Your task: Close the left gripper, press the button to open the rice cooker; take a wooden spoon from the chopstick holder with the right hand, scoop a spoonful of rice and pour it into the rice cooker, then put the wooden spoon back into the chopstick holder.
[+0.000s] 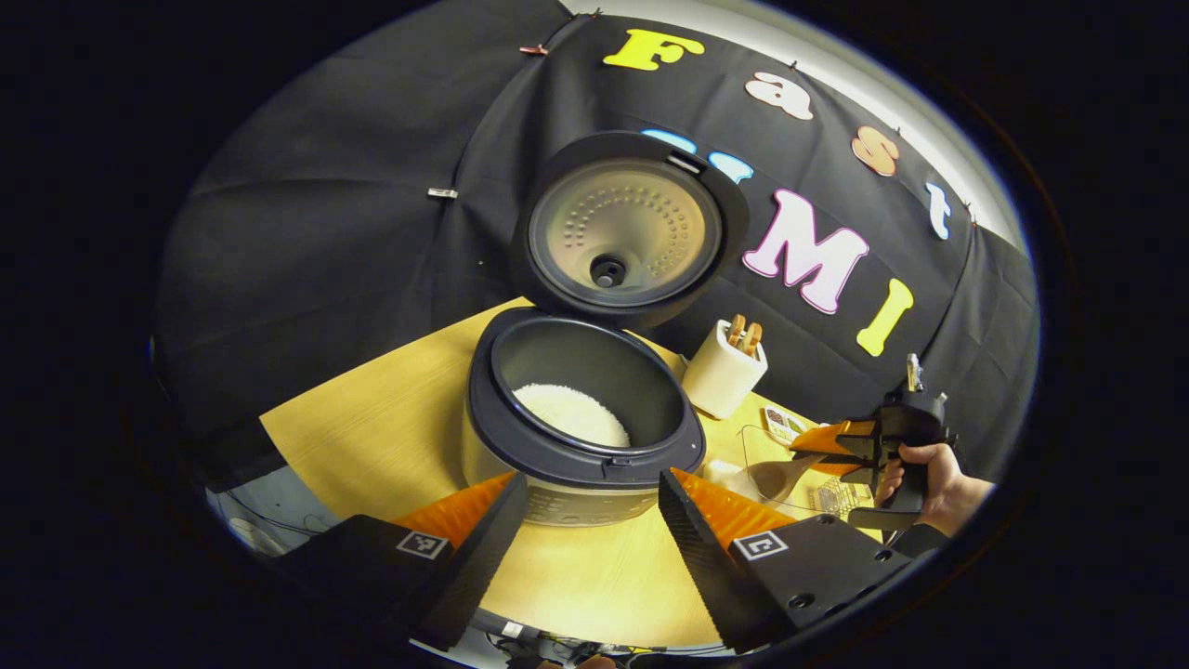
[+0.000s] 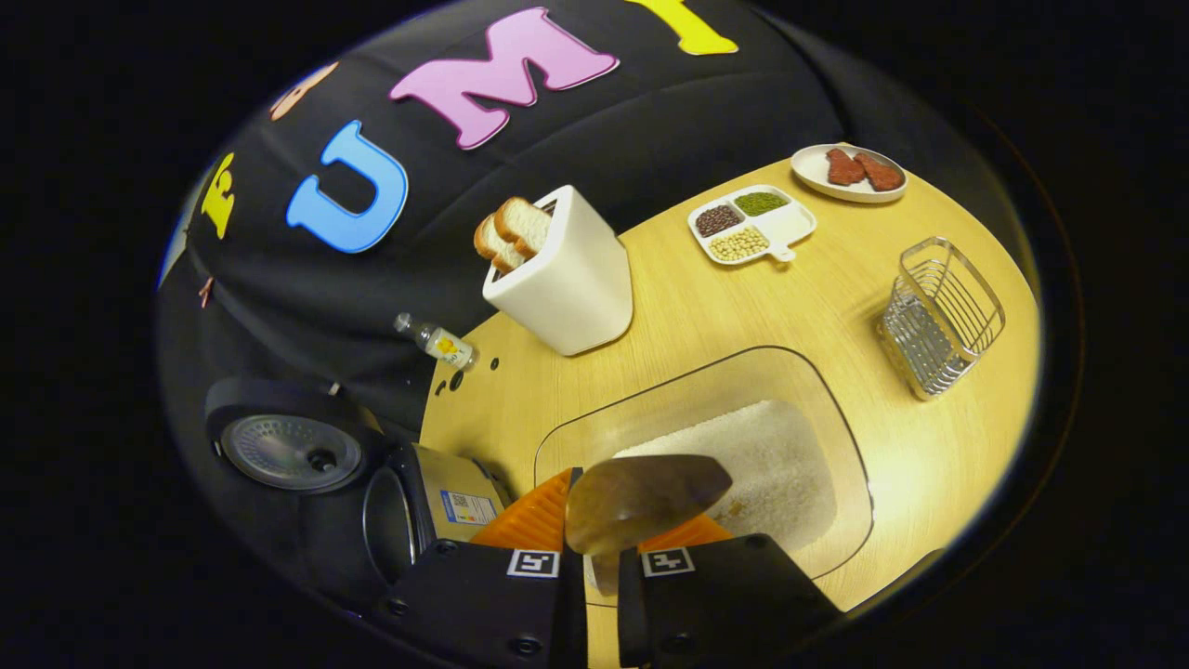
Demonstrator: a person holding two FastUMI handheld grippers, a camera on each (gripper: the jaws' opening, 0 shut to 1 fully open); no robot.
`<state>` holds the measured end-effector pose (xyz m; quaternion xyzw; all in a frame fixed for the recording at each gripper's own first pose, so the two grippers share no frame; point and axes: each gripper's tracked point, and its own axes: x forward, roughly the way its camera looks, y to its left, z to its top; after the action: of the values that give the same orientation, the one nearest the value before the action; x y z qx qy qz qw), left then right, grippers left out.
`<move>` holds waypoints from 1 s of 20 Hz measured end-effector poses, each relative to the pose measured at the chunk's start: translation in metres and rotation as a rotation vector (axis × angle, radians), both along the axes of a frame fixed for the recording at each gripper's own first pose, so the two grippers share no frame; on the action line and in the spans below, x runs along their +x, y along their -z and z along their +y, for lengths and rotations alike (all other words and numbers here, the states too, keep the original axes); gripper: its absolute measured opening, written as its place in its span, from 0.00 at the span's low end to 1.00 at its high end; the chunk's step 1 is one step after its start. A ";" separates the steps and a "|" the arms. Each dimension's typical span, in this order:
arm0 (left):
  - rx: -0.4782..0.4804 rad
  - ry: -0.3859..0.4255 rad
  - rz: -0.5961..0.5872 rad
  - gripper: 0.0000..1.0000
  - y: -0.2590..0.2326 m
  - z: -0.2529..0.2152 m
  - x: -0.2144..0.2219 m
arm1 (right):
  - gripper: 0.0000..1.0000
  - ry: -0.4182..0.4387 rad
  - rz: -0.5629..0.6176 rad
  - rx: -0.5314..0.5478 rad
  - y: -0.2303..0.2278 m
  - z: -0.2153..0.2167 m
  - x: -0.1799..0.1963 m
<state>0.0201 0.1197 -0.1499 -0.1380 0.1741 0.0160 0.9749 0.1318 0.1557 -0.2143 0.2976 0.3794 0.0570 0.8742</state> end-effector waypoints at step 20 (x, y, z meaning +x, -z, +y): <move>0.027 0.009 -0.057 0.95 -0.026 0.023 -0.007 | 0.12 0.218 -0.060 0.468 -0.127 0.010 -0.009</move>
<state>0.0129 0.1428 -0.1239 -0.1246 0.1465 0.0100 0.9813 0.1224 0.1658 -0.0871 0.5292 0.2952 0.0576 0.7934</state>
